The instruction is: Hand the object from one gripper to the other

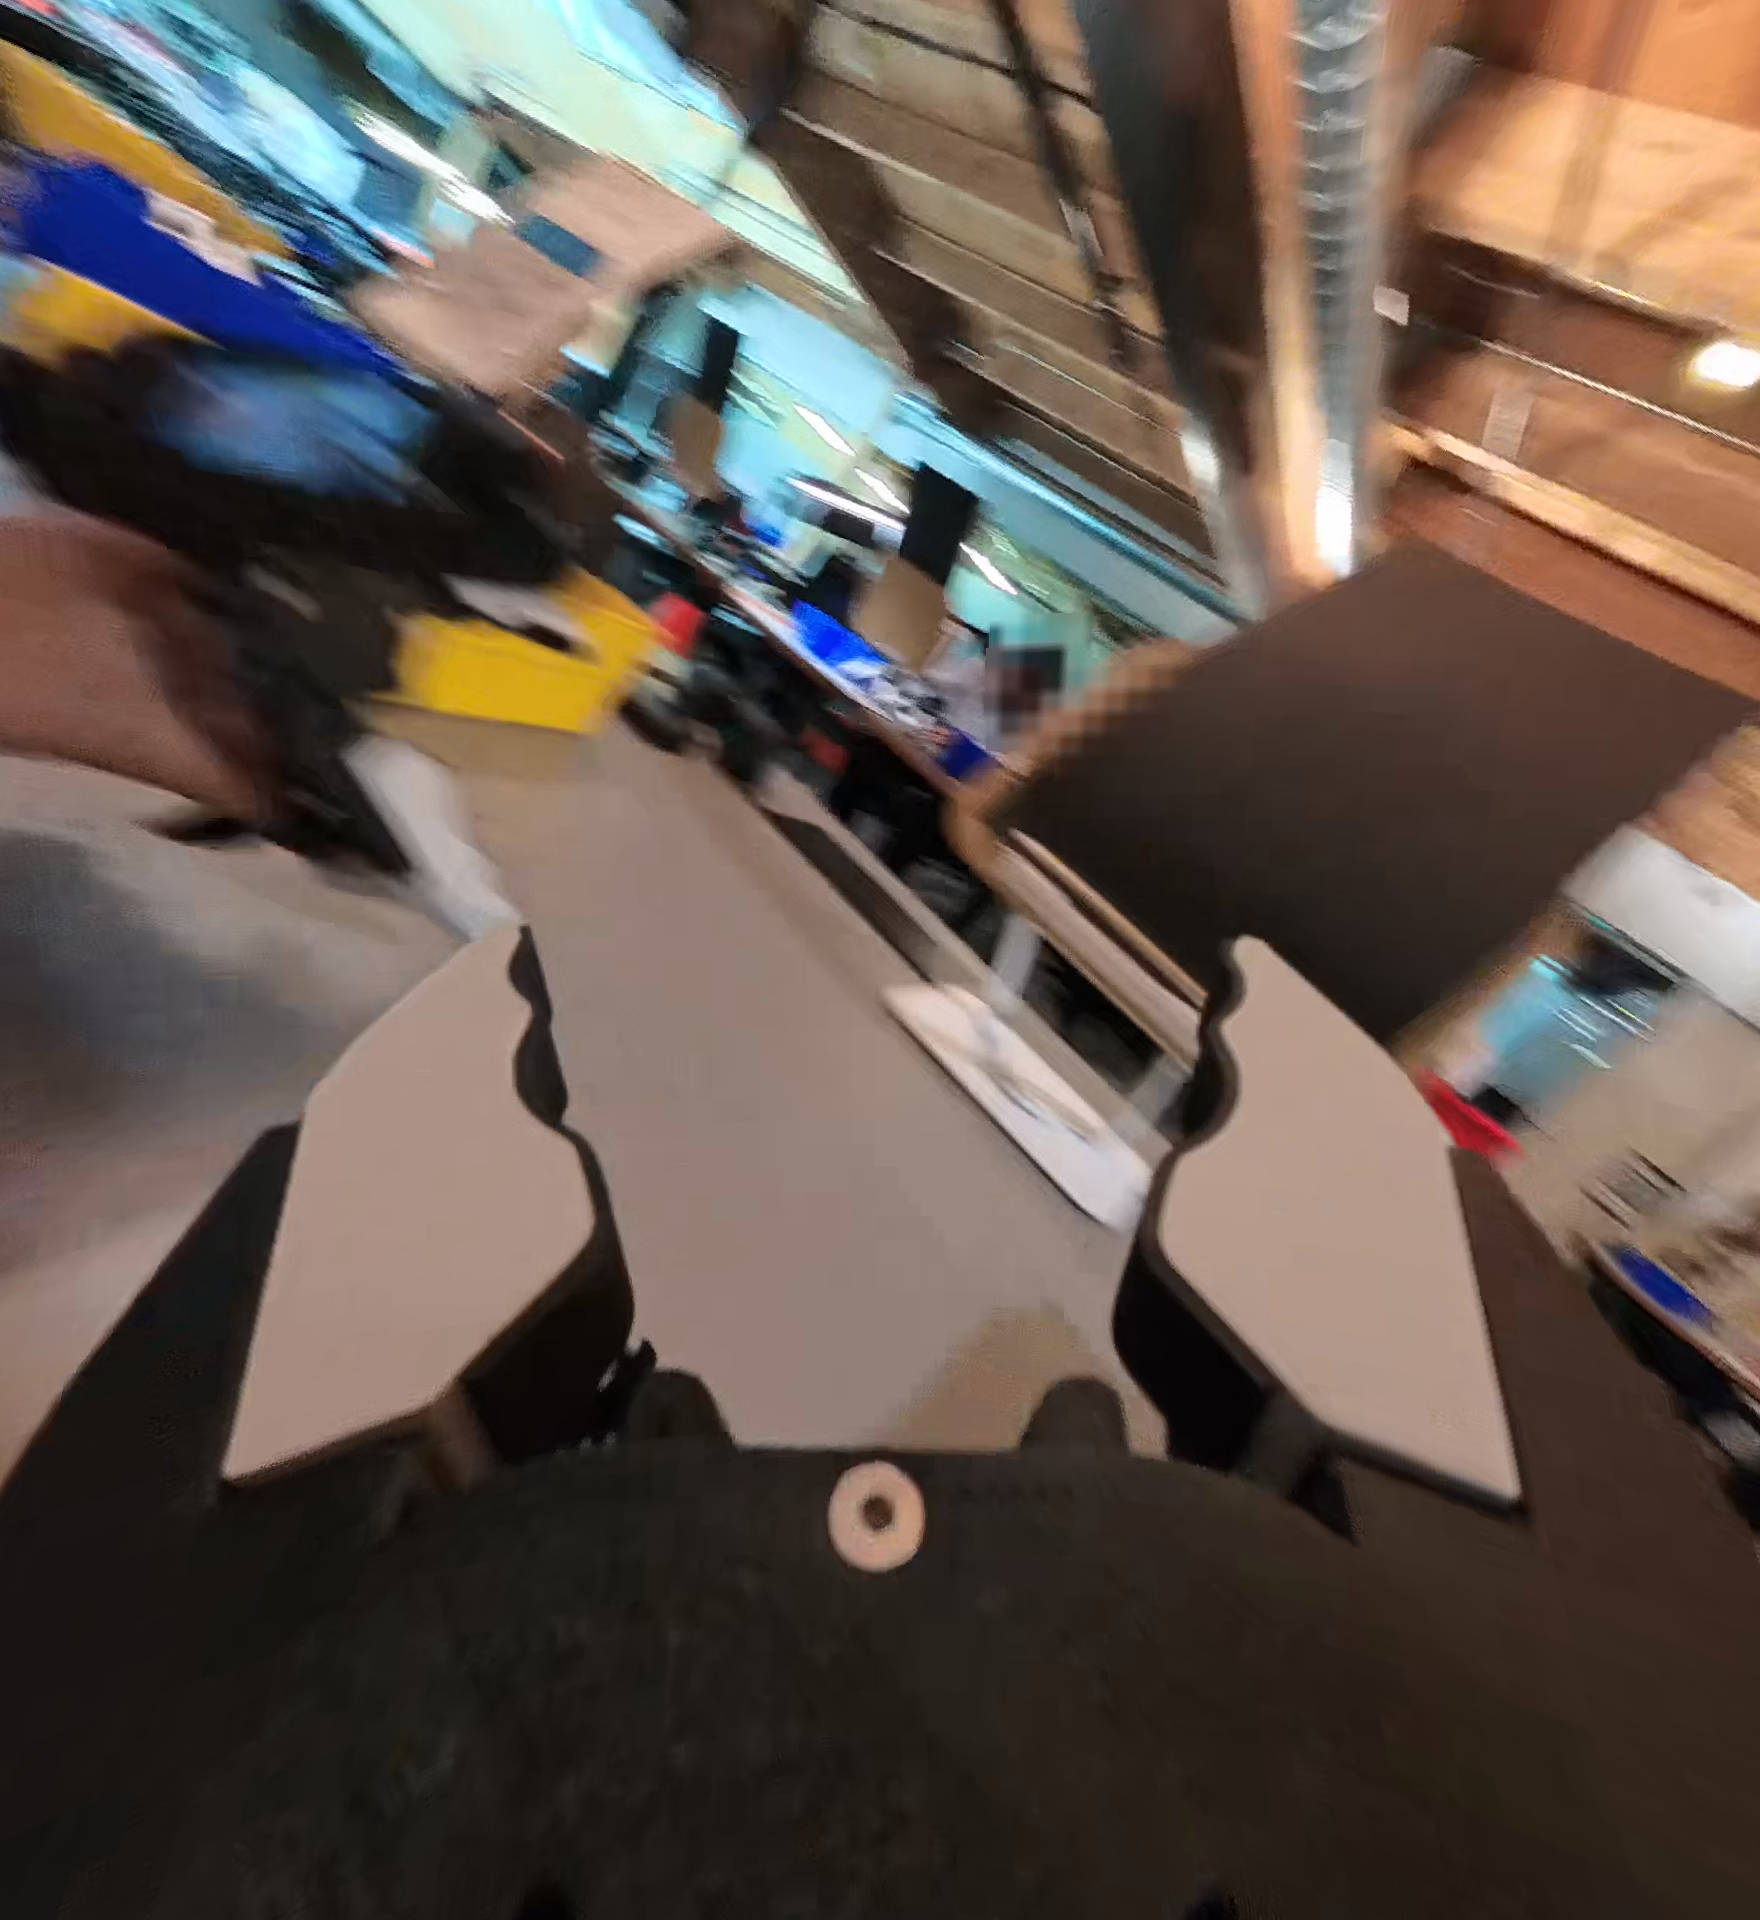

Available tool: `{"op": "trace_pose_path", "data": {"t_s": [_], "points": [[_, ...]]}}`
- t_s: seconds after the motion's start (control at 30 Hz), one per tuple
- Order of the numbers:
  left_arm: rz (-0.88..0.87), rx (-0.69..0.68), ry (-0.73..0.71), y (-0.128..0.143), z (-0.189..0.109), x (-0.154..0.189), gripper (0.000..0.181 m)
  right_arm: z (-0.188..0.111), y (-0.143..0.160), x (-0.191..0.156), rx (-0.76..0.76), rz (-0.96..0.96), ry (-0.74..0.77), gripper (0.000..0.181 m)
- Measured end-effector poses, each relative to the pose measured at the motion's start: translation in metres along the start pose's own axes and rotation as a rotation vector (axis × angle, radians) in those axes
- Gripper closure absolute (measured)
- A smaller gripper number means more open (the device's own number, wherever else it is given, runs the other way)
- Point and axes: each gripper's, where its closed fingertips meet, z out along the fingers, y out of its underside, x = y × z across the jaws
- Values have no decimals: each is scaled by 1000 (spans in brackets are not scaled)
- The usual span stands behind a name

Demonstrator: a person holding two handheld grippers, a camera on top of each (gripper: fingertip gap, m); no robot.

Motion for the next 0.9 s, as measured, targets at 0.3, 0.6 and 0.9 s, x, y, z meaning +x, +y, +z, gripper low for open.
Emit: {"op": "trace_pose_path", "data": {"t_s": [0.3,0.6,0.9], "points": [[-371,132,39,34,4,-61,81,-197,175,249,-476,241,854,70],[-344,121,74,33,10,-53,80,-228,249,249,-554,663,730,158],[-347,110,124,35,17,-46,78,-216,267,250,-599,797,679,171]]}}
